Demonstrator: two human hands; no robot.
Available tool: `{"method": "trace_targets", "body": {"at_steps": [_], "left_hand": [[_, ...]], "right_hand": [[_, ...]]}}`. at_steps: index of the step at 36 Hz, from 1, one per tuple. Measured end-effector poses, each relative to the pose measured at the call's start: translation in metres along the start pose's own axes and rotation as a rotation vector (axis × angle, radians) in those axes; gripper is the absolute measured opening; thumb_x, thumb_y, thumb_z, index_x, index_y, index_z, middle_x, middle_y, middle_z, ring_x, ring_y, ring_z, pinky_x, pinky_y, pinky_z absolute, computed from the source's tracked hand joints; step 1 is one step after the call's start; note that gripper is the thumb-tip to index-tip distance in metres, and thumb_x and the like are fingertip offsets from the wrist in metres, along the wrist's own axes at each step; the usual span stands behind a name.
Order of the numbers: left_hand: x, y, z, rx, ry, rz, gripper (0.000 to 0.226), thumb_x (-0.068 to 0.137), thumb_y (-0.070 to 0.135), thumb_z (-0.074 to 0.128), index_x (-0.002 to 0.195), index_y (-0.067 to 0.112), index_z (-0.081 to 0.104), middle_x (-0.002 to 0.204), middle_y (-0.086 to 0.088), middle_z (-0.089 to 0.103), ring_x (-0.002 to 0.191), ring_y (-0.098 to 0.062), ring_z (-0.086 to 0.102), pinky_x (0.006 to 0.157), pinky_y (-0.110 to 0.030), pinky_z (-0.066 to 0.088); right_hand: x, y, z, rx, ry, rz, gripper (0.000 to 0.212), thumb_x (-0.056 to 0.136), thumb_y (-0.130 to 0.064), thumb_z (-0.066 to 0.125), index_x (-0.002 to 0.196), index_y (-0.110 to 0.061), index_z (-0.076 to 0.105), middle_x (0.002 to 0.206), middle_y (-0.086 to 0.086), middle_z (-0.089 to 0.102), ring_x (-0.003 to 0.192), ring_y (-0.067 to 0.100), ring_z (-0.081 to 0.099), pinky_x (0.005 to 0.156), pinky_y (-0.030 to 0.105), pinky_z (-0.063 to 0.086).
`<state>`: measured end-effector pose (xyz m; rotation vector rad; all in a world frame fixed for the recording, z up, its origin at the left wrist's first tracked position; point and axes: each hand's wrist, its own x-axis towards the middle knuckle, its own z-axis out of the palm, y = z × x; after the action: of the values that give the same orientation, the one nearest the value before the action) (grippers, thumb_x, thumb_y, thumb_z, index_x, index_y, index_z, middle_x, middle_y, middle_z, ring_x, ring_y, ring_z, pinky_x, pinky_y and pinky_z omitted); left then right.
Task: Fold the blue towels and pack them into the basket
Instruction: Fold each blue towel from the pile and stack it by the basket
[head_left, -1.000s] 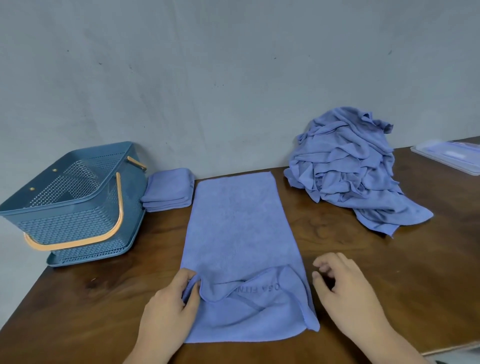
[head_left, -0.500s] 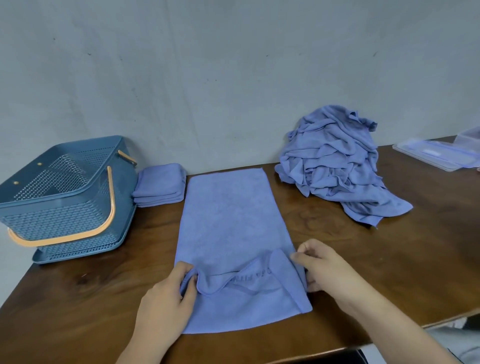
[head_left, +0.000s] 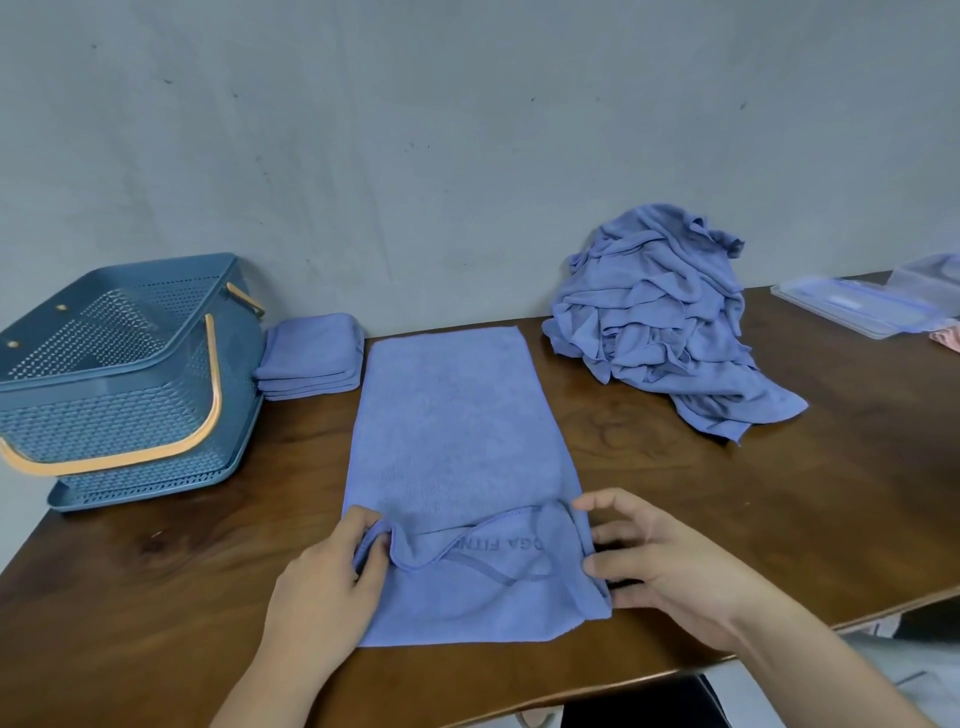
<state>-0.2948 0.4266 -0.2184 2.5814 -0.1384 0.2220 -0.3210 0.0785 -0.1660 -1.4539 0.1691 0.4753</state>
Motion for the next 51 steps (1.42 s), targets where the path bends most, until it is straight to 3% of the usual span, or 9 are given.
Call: {"method": "trace_targets", "body": {"at_steps": [7, 11, 18, 28, 33, 36, 40, 46, 51], "left_hand": [[0.001, -0.002, 0.001, -0.017, 0.003, 0.004, 0.005, 0.099, 0.039, 0.056, 0.100, 0.038, 0.051, 0.064, 0.005, 0.060, 0.057, -0.014, 0.059, 0.054, -0.037, 0.047], [0.001, -0.003, 0.002, -0.022, 0.018, 0.010, 0.007, 0.100, 0.036, 0.058, 0.097, 0.037, 0.051, 0.062, 0.005, 0.058, 0.056, -0.014, 0.058, 0.053, -0.036, 0.046], [0.001, -0.004, 0.003, -0.038, 0.017, 0.015, 0.006, 0.101, 0.035, 0.057, 0.098, 0.037, 0.052, 0.063, 0.005, 0.059, 0.058, -0.013, 0.059, 0.052, -0.034, 0.044], [0.003, -0.005, 0.007, 0.005, 0.057, 0.046, 0.008, 0.105, 0.036, 0.055, 0.100, 0.038, 0.050, 0.060, 0.006, 0.059, 0.051, -0.013, 0.057, 0.049, -0.038, 0.046], [0.003, -0.009, 0.009, 0.001, 0.070, 0.058, 0.007, 0.104, 0.038, 0.055, 0.101, 0.038, 0.049, 0.061, 0.006, 0.060, 0.052, -0.014, 0.058, 0.050, -0.038, 0.049], [0.003, -0.009, 0.009, 0.002, 0.073, 0.063, 0.007, 0.104, 0.039, 0.054, 0.101, 0.038, 0.048, 0.061, 0.007, 0.059, 0.052, -0.014, 0.058, 0.050, -0.038, 0.048], [0.002, -0.008, 0.008, 0.010, 0.076, 0.060, 0.003, 0.103, 0.039, 0.054, 0.104, 0.038, 0.051, 0.062, 0.008, 0.060, 0.053, -0.013, 0.058, 0.050, -0.039, 0.050], [0.002, -0.008, 0.009, 0.012, 0.065, 0.058, 0.003, 0.103, 0.040, 0.055, 0.104, 0.039, 0.052, 0.063, 0.008, 0.062, 0.055, -0.012, 0.059, 0.053, -0.040, 0.052], [0.001, -0.006, 0.009, -0.001, 0.064, 0.041, 0.004, 0.102, 0.040, 0.055, 0.102, 0.038, 0.051, 0.065, 0.007, 0.063, 0.056, -0.013, 0.060, 0.054, -0.042, 0.053]], "right_hand": [[-0.007, 0.010, 0.003, 0.151, -0.066, 0.036, 0.046, 0.094, 0.003, 0.072, 0.131, -0.023, 0.069, 0.116, 0.019, 0.064, 0.110, 0.037, 0.070, 0.101, 0.058, 0.057], [-0.006, 0.018, 0.007, 0.340, -0.057, 0.021, 0.045, 0.094, 0.007, 0.069, 0.135, -0.012, 0.065, 0.134, 0.027, 0.064, 0.122, 0.046, 0.066, 0.106, 0.063, 0.052], [-0.005, 0.018, 0.012, 0.408, 0.064, 0.006, 0.042, 0.092, 0.010, 0.068, 0.131, -0.007, 0.065, 0.128, 0.019, 0.073, 0.112, 0.034, 0.073, 0.093, 0.041, 0.062], [-0.006, 0.021, -0.001, 0.156, 0.228, -0.024, 0.032, 0.090, 0.012, 0.070, 0.115, -0.007, 0.074, 0.101, 0.014, 0.066, 0.092, 0.028, 0.068, 0.086, 0.039, 0.056], [-0.005, 0.025, -0.006, -0.034, 0.279, -0.043, 0.037, 0.087, 0.020, 0.058, 0.103, -0.008, 0.076, 0.084, 0.009, 0.054, 0.073, 0.021, 0.050, 0.064, 0.029, 0.043], [-0.006, 0.029, -0.009, -0.300, 0.318, -0.078, 0.033, 0.082, 0.012, 0.070, 0.089, -0.019, 0.078, 0.078, 0.001, 0.058, 0.060, 0.012, 0.048, 0.056, 0.024, 0.043], [-0.005, 0.037, -0.012, -0.779, 0.475, -0.232, 0.031, 0.079, -0.008, 0.083, 0.079, -0.037, 0.072, 0.088, -0.007, 0.061, 0.070, 0.006, 0.058, 0.065, 0.013, 0.046], [-0.006, 0.035, -0.001, -0.803, 0.384, -0.512, 0.032, 0.092, -0.003, 0.072, 0.094, -0.035, 0.074, 0.100, -0.016, 0.060, 0.089, 0.011, 0.065, 0.079, 0.016, 0.050], [0.008, 0.029, 0.024, -0.984, 0.304, -0.583, 0.010, 0.092, -0.028, 0.075, 0.092, -0.036, 0.070, 0.093, -0.015, 0.056, 0.081, 0.010, 0.061, 0.068, 0.017, 0.047]]}}
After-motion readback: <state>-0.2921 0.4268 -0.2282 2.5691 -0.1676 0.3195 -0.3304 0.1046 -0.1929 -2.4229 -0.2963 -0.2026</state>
